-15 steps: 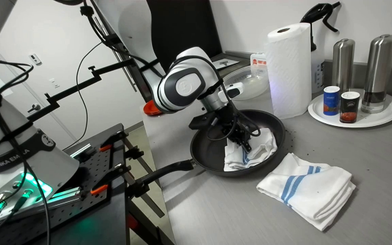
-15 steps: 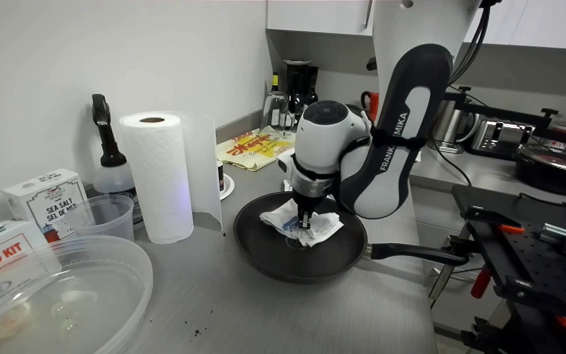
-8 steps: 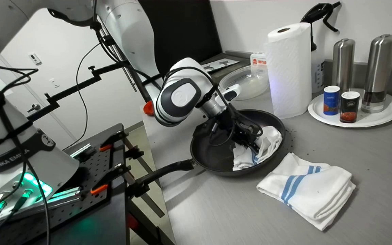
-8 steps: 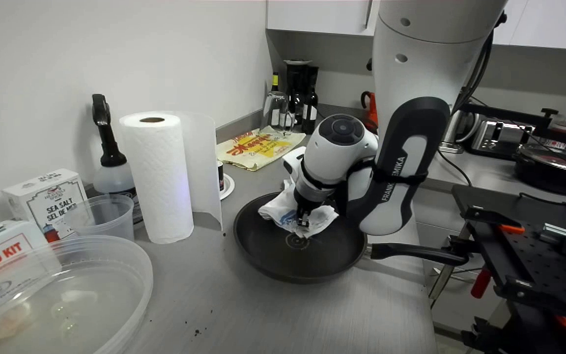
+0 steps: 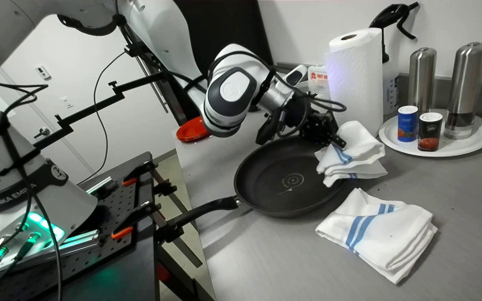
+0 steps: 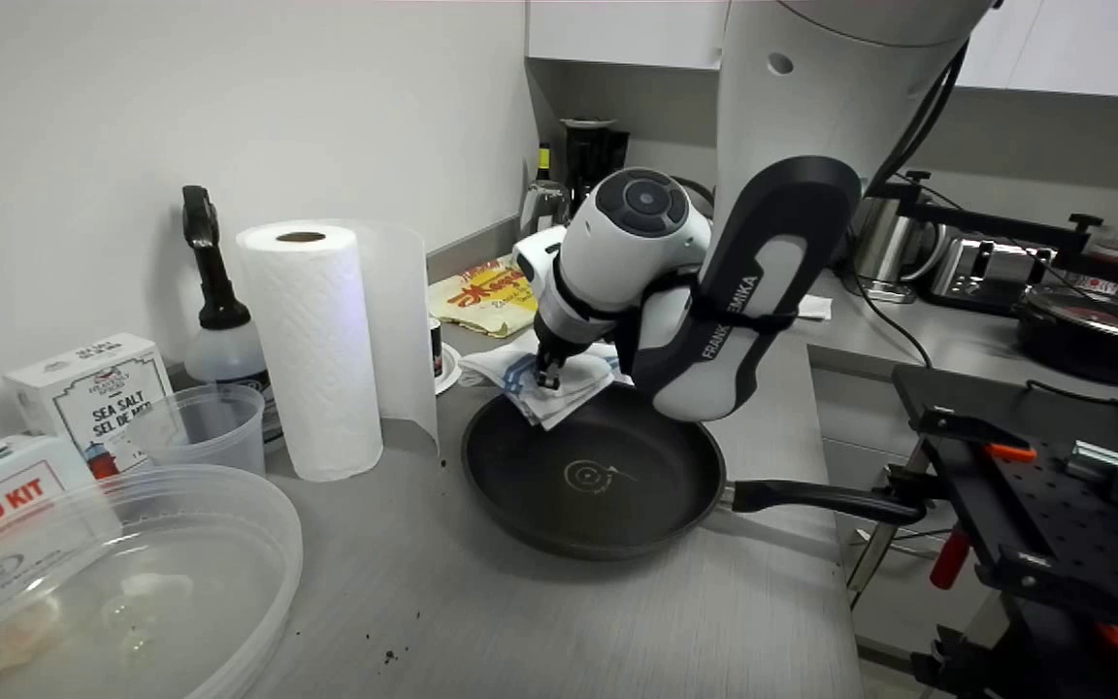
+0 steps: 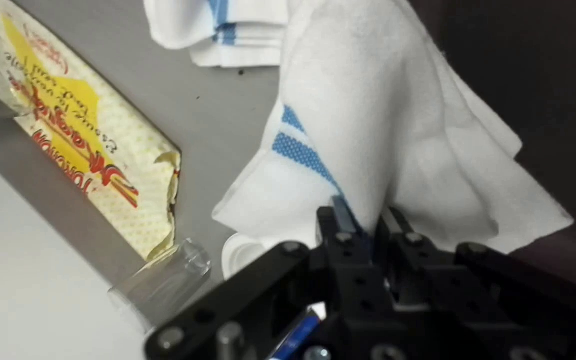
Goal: Use the towel to wipe the pan
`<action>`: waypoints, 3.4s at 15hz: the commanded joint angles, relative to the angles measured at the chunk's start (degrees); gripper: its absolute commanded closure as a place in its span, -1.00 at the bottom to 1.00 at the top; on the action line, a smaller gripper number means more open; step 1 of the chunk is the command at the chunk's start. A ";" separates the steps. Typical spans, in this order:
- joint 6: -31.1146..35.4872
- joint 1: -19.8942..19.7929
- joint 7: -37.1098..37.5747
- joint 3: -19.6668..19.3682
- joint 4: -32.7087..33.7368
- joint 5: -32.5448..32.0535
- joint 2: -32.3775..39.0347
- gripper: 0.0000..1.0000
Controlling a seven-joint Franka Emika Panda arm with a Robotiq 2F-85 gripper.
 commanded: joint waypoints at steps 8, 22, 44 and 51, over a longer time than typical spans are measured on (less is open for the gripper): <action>-23.52 -0.31 -5.33 0.84 -1.29 -3.20 -19.93 0.94; -69.50 -15.00 13.50 37.75 -0.96 2.18 -48.29 0.94; -35.33 -12.15 26.88 41.84 3.27 4.25 -19.92 0.94; -35.67 -10.48 28.38 38.13 6.57 3.58 -16.29 0.94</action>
